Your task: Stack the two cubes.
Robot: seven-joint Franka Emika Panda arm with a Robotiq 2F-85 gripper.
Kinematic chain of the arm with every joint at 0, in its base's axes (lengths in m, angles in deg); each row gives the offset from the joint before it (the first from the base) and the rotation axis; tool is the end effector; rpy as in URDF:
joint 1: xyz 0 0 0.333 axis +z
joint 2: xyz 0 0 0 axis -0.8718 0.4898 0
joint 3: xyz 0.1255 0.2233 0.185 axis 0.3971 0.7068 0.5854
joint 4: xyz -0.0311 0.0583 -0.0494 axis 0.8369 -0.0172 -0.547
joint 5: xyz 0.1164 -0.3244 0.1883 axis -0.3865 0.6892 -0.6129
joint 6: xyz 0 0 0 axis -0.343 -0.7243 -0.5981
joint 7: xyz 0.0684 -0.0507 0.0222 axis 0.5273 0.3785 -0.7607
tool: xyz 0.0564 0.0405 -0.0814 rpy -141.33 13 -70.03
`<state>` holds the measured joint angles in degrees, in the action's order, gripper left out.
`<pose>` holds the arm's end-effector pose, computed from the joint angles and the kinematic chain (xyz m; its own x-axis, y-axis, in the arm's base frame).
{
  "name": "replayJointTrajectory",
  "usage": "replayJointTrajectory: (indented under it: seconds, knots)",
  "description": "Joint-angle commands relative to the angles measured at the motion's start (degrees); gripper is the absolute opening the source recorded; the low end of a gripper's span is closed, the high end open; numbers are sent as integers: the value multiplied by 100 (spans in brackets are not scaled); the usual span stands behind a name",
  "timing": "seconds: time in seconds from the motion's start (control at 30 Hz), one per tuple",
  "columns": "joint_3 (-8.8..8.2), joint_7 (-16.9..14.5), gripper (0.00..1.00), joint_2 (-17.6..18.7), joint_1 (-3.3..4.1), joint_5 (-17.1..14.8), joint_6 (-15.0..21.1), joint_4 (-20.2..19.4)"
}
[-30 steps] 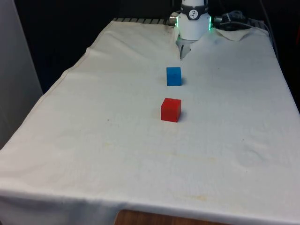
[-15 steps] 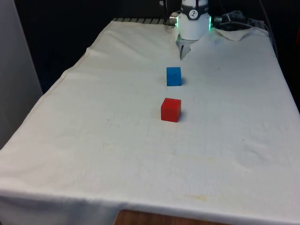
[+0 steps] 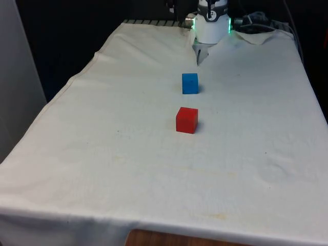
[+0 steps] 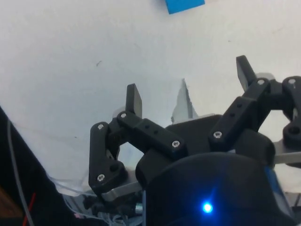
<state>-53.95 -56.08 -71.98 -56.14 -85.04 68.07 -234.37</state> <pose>0.4176 -0.0510 0.3758 0.9906 0.1350 -0.0222 0.1340 -0.9901 -0.0405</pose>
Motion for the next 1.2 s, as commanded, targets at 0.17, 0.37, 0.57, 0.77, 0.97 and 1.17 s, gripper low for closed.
replayJointTrajectory:
  seconds: [0.17,0.37,0.57,0.77,0.97,1.17]
  knots:
    - [0,63,100,-46,-40,281,0,-92]
    - [-11,166,100,-92,-34,453,69,-206]
    - [-17,143,100,-92,-17,424,57,-206]
    - [-109,0,100,-52,6,315,321,-401]
    - [-143,-160,100,-52,6,218,676,-642]
    - [-172,-281,100,-52,11,166,957,-814]
